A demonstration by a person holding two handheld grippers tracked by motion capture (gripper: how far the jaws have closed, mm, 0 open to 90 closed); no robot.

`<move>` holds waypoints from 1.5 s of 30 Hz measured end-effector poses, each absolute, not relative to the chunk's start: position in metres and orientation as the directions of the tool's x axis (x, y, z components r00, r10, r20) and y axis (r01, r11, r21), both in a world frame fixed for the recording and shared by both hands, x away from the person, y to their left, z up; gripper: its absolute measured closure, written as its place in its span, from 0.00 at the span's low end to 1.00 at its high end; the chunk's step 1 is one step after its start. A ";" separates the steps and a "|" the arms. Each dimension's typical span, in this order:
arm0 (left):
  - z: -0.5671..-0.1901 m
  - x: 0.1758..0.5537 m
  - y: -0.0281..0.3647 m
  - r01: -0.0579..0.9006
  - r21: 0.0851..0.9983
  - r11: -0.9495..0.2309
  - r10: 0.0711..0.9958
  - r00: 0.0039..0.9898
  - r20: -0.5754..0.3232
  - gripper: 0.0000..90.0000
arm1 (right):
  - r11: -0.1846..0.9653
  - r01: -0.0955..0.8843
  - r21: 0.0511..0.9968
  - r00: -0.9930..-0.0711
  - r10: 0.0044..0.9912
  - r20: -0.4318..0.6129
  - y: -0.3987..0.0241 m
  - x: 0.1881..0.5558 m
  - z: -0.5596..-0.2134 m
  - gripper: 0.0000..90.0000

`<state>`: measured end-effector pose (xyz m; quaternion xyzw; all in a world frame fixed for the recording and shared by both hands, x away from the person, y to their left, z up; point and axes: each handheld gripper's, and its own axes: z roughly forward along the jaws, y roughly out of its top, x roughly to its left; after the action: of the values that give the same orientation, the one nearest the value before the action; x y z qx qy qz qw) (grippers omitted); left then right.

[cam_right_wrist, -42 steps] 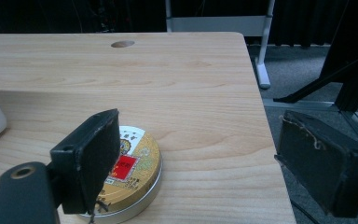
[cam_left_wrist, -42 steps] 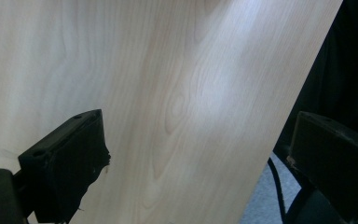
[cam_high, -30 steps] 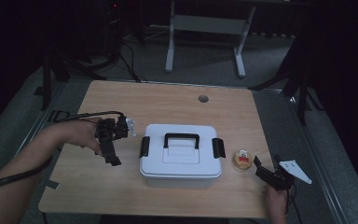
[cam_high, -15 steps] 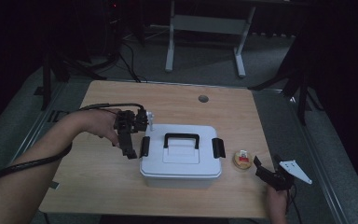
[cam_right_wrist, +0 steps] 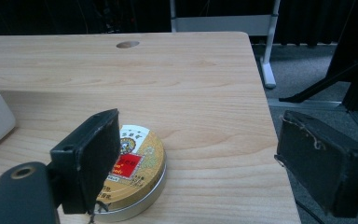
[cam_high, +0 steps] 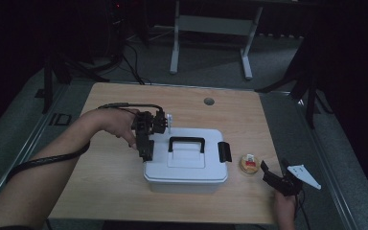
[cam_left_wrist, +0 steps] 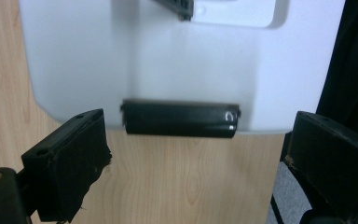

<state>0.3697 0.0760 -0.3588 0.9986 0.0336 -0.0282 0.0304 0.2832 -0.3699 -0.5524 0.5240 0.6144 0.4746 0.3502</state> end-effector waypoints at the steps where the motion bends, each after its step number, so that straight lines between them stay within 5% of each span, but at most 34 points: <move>1: -0.359 0.370 0.074 0.061 0.050 -0.997 0.059 0.997 -0.051 0.05 | -0.001 0.311 0.950 -0.205 0.976 0.068 -0.370 0.283 -0.552 0.15; 25: -0.363 0.388 0.020 0.042 0.044 -0.998 0.039 0.997 -0.070 0.21 | -0.015 0.311 0.950 -0.222 0.971 0.089 -0.372 0.282 -0.553 0.15; 40: -0.370 0.386 0.011 0.055 0.001 -0.998 0.054 0.990 -0.129 0.72 | -0.013 0.311 0.950 -0.230 0.969 0.089 -0.372 0.283 -0.553 0.15; 45: -0.371 0.385 0.009 0.046 -0.009 -0.999 0.047 0.992 -0.119 0.81 | -0.013 0.312 0.950 -0.230 0.969 0.089 -0.372 0.283 -0.553 0.15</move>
<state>0.3853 0.0090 -0.3708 0.9979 0.0235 -0.0598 -0.0032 0.2826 -0.3719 -0.5525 0.5203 0.6157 0.4858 0.3380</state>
